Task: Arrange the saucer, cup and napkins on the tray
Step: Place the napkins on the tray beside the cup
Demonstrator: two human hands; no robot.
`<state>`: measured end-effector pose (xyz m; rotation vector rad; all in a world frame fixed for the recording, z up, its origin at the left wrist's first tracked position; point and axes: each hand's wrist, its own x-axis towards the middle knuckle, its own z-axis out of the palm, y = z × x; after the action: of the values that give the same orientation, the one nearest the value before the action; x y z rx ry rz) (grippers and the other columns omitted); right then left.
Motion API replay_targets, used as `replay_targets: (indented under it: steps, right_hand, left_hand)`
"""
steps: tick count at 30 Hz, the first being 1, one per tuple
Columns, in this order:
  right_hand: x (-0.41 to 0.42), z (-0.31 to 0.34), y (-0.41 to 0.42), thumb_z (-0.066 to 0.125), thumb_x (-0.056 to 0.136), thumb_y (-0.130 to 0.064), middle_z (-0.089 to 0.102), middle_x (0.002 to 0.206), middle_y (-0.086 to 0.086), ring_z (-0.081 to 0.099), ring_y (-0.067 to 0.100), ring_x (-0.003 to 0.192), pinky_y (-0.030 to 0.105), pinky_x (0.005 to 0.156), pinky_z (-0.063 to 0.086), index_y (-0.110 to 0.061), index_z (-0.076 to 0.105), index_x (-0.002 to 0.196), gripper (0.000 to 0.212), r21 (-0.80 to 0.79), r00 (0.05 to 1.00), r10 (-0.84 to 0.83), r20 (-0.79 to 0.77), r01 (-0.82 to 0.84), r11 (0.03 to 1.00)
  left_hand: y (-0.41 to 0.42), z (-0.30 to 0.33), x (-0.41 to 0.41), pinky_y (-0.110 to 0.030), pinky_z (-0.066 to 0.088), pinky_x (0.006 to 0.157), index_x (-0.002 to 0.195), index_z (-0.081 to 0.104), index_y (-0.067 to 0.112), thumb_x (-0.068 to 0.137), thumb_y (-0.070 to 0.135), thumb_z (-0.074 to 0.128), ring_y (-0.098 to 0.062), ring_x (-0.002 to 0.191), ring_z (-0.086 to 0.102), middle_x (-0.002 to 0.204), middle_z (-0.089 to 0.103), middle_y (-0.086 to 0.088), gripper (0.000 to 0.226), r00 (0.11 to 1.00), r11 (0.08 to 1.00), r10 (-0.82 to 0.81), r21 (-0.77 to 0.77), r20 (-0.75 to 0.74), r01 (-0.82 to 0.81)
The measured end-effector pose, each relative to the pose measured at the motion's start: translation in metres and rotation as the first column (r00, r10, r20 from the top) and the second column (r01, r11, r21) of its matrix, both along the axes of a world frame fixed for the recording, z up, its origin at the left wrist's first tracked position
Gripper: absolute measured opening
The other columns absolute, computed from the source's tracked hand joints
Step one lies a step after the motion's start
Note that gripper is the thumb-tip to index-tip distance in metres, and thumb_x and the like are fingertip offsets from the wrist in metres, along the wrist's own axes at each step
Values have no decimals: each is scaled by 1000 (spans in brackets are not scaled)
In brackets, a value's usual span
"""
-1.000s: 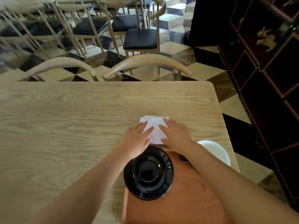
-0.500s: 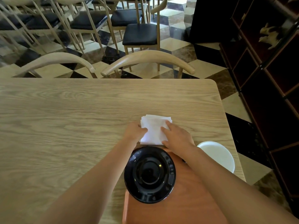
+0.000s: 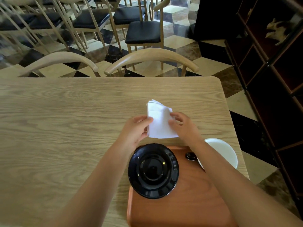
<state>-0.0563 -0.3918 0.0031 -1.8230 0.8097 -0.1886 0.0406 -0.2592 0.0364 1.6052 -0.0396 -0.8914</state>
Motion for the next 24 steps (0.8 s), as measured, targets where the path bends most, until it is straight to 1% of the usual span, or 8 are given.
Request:
replay_targets:
  steps: [3, 6, 9, 13, 16, 19, 21, 24]
  right_hand:
    - [-19, 20, 6, 58, 86, -10, 65, 114, 4, 60, 14, 94, 32, 83, 47, -20, 60, 116, 31, 163, 989, -95, 113, 76, 984]
    - [-53, 43, 15, 59, 84, -1, 65, 107, -5, 61, 3, 83, 20, 74, 50, -20, 64, 111, 33, 224, 962, -180, 203, 134, 965]
    - [-90, 60, 24, 61, 83, 1, 68, 104, -11, 63, 2, 77, 10, 62, 48, -25, 65, 105, 34, 184, 951, -205, 232, 164, 969]
    - [-135, 63, 38, 64, 82, -1, 71, 93, 1, 64, 4, 73, 23, 68, 49, -31, 67, 101, 36, 118, 948, -235, 216, 213, 970]
    - [-169, 57, 46, 62, 83, 0, 67, 108, -4, 67, 5, 82, 27, 77, 56, -28, 66, 109, 38, 111, 956, -234, 175, 217, 970]
    - [-200, 46, 52, 60, 81, 8, 49, 125, -18, 58, -10, 95, 6, 80, 47, -24, 60, 112, 44, -15, 977, -145, 157, 149, 989]
    - [-218, 36, 55, 61, 82, 6, 43, 126, -22, 49, -15, 106, 2, 80, 44, -26, 59, 112, 45, -91, 984, -117, 136, 130, 987]
    - [-241, 15, 60, 61, 83, 3, 40, 124, -26, 42, -18, 112, 2, 80, 44, -20, 62, 113, 37, -174, 987, -110, 117, 129, 976]
  left_hand:
    - [14, 19, -19, -27, 57, 68, 87, 65, 9, 90, 4, 55, -14, 69, 67, 77, 70, -5, 12, 1000, 993, 4, -121, -8, -5]
    - [33, 28, -42, -33, 57, 74, 86, 69, 12, 89, 4, 56, -19, 77, 68, 86, 72, -8, 15, 1000, 988, 12, -152, 12, -11]
    - [49, 27, -71, -32, 57, 72, 89, 72, 18, 88, 5, 58, -18, 81, 69, 89, 75, -4, 19, 992, 992, -25, -120, 121, 39]
    - [56, 20, -112, -27, 56, 66, 91, 64, 23, 84, 2, 61, -10, 74, 68, 74, 74, 6, 23, 981, 996, -1, -86, 194, 18]
    - [63, 10, -144, -32, 52, 72, 97, 52, 32, 79, 10, 67, -8, 73, 66, 76, 73, 4, 32, 967, 999, -12, -46, 253, 25]
    - [70, 2, -172, -20, 49, 66, 99, 44, 26, 83, -3, 61, -10, 73, 64, 83, 71, -3, 37, 957, 991, -85, -80, 278, 111]
    - [73, -5, -185, -18, 49, 67, 97, 47, 21, 80, -10, 60, -9, 77, 64, 85, 69, 0, 37, 943, 980, -165, -60, 288, 190]
    - [75, -18, -199, -15, 49, 73, 93, 57, 20, 78, -5, 64, -3, 87, 63, 91, 64, 7, 30, 900, 951, -302, 42, 315, 305]
